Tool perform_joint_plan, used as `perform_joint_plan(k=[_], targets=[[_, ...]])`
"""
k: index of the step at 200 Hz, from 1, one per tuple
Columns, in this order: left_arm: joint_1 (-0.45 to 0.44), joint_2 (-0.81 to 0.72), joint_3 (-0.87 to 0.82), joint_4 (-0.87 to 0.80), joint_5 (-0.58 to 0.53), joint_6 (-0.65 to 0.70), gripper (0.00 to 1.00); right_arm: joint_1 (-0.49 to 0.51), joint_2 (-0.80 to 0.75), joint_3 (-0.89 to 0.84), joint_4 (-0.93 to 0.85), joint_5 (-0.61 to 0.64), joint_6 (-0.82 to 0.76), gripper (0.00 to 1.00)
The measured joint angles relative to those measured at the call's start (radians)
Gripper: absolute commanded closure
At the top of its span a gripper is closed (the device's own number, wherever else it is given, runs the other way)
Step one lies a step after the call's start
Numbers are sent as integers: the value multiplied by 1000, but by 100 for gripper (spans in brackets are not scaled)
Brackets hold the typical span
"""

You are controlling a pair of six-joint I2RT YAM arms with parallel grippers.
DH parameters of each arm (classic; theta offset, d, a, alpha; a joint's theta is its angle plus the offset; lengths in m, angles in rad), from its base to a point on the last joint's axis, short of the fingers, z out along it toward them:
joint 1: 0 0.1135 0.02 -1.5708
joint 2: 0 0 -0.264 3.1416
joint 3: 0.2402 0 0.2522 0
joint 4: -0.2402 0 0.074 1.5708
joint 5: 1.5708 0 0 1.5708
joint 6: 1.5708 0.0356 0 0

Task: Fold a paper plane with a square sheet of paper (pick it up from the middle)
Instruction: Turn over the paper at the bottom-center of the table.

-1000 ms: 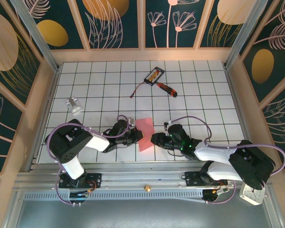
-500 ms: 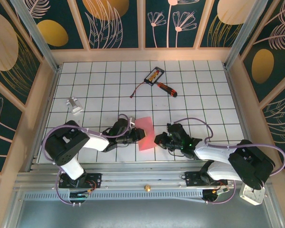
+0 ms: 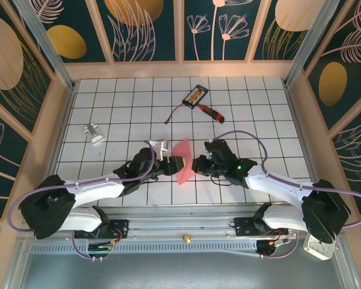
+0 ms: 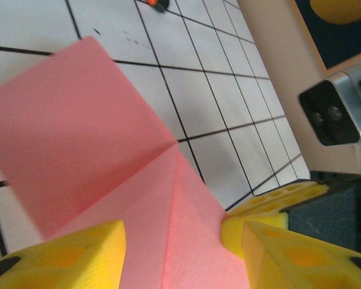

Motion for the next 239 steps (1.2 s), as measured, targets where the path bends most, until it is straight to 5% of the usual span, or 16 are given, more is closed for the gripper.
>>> perform_joint_plan(k=[61, 101, 182, 239], targets=[[113, -130, 64, -225, -119, -63, 44, -10, 47, 356, -404, 254, -418, 100], [154, -130, 76, -289, -111, -152, 47, 136, 124, 429, -512, 396, -539, 100], [162, -28, 77, -282, 48, -260, 78, 286, 210, 222, -317, 290, -509, 100], [162, 149, 172, -232, 204, -290, 84, 317, 217, 145, -187, 243, -440, 100]])
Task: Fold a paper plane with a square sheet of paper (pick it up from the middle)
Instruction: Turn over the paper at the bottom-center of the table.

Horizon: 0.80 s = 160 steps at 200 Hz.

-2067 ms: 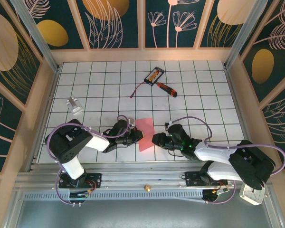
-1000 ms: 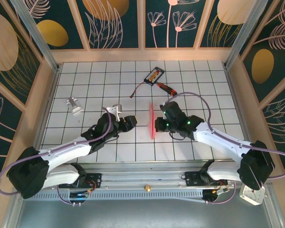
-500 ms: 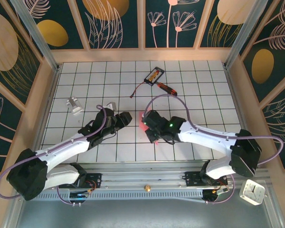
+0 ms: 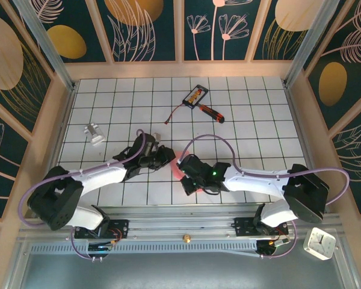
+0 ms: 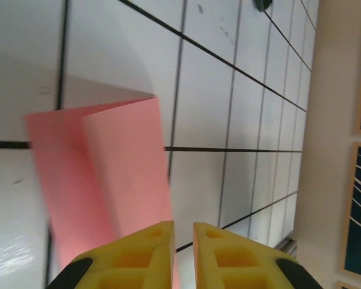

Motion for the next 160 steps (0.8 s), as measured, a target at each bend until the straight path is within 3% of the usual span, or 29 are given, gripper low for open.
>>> perform_joint_plan(k=[43, 110, 160], targets=[[0, 156, 91, 23, 76, 15, 86, 16, 22, -8, 46, -1, 37, 100], [0, 352, 253, -128, 134, 200, 87, 19, 58, -8, 74, -4, 41, 100], [0, 416, 290, -228, 142, 310, 87, 19, 61, -23, 91, -24, 40, 98]])
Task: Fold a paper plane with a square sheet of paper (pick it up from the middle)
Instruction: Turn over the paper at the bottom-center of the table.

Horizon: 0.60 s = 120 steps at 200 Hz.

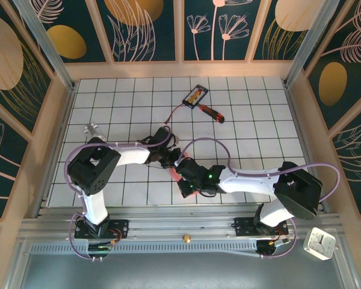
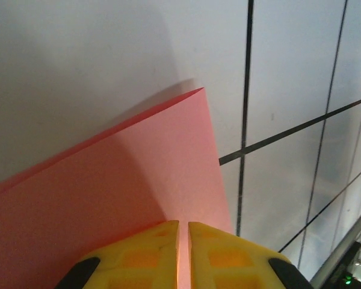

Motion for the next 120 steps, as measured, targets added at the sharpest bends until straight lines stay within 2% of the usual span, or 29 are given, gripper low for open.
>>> perform_joint_plan(k=[120], targets=[[0, 18, 19, -32, 12, 70, 90, 0, 0, -45, 19, -7, -3, 91]])
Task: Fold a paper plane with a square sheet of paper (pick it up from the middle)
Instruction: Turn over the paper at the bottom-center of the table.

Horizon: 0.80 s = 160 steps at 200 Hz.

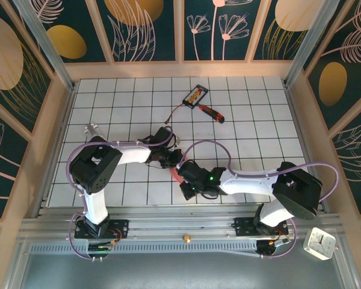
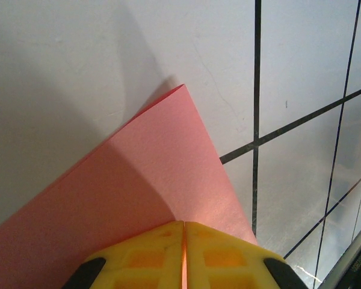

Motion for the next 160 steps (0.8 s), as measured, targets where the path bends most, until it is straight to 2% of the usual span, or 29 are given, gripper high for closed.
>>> perform_joint_plan(k=[71, 111, 160], targets=[[2, 11, 7, 0, 16, 27, 92, 0, -6, -14, 8, 0, -4, 88], [2, 38, 37, -4, 35, 72, 97, 0, -24, -26, 10, 0, -10, 87], [2, 66, 76, -21, 53, 130, 98, 0, -40, -45, 17, -1, -31, 86]])
